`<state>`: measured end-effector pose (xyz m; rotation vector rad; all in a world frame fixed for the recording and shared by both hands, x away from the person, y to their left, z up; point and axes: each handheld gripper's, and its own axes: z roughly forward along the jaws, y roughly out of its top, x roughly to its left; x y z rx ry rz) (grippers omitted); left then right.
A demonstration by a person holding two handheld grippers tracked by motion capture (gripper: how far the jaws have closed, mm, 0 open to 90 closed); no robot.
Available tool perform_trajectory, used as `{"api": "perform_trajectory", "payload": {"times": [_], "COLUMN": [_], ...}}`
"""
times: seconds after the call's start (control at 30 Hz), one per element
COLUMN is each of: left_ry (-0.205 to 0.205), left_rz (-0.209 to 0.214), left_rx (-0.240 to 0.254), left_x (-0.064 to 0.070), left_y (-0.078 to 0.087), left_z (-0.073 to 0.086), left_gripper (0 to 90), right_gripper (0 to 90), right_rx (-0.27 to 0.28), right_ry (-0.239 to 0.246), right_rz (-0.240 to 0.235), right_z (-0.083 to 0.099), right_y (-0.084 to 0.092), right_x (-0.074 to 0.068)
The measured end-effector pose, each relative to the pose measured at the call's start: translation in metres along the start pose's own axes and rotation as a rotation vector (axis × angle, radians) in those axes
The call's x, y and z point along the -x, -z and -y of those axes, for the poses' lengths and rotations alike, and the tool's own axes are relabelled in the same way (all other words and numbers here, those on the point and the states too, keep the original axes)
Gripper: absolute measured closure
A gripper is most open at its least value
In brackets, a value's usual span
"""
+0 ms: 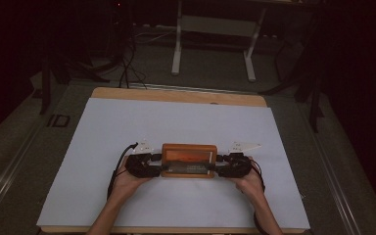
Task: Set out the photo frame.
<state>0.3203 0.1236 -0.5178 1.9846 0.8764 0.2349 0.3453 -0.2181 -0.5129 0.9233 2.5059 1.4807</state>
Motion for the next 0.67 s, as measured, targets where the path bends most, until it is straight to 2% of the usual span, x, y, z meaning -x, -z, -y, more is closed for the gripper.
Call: {"api": "perform_trajectory", "payload": {"times": [0.1, 0.37, 0.67], "left_ry": [0.007, 0.024, 0.030], "left_rz": [-0.001, 0.002, 0.060], "left_rx": [0.010, 0.044, 0.094], "left_x": [-0.001, -0.003, -0.011], "left_y": [0.003, 0.012, 0.030], "left_z": [0.000, 0.000, 0.001], "left_gripper": [44.5, 43.8, 43.7], "right_gripper": [47.5, 45.9, 43.7], "right_rx": [0.013, 0.013, -0.018], "right_ry": [0.000, 0.017, 0.049], "right_rz": [0.013, 0.001, -0.030], "right_z": [-0.001, -0.003, -0.004], "right_y": [0.004, 0.010, 0.016], "right_x": [0.001, 0.001, 0.003]}}
